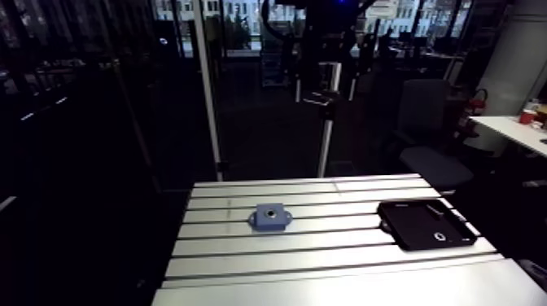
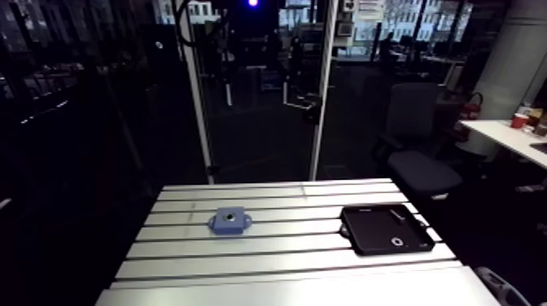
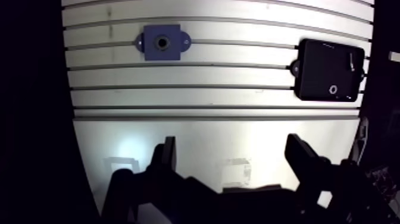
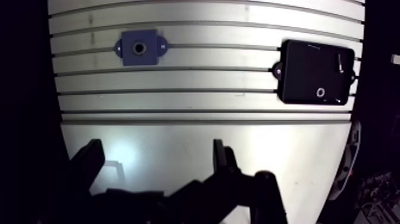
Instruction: Pick up the bearing and press it into the housing until flush.
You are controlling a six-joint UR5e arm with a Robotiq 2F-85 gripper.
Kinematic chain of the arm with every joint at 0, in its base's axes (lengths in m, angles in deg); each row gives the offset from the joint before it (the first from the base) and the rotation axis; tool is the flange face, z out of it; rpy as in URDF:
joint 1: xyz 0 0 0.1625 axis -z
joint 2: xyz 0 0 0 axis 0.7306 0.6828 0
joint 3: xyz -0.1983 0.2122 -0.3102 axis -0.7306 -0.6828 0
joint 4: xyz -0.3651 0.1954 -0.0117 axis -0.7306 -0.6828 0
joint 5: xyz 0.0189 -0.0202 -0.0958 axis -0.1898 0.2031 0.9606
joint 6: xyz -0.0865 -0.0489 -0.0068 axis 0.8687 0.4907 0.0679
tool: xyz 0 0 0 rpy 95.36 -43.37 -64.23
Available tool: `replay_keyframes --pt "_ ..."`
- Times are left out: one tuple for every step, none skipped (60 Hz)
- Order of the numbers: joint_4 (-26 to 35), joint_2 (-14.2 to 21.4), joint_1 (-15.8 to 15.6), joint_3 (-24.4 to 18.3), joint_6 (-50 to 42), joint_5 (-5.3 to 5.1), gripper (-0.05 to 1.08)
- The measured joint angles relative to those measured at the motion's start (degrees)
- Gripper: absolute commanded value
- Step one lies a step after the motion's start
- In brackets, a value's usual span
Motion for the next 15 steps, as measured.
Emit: replay_keyframes --pt "0.0 0.0 0.0 0.0 0.0 0.00 0.01" --pt "0.0 0.0 0.0 0.0 0.0 0.00 0.01" --pt "0.0 0.0 -0.1 0.0 0.0 0.00 0.01" --pt "0.0 0.0 -0.1 0.1 0.0 0.00 0.01" --pt "0.0 -0.1 -0.1 0.1 0.0 0.00 0.01" --pt "-0.1 -0.1 -0.1 0.1 0.0 0.00 0.01" --pt "-0.1 -0.1 -0.1 0.1 -0.1 0.00 0.01" --pt "-0.1 -0.1 -0.2 0.0 -0.1 0.00 0.01" --pt "-0.1 -0.1 -0.2 0.0 -0.1 0.00 0.01" --pt "-0.1 -0.2 -0.2 0.0 -0.1 0.00 0.01" --pt "-0.1 -0.2 -0.2 0.0 -0.1 0.00 0.01" --pt "-0.1 -0.2 -0.2 0.0 -0.1 0.00 0.01" --pt "-0.1 -0.2 -0.2 0.0 -0.1 0.00 0.01" --pt "-0.1 -0.2 -0.3 0.0 -0.1 0.00 0.01" --pt "-0.1 -0.2 -0.3 0.0 -0.1 0.00 0.01"
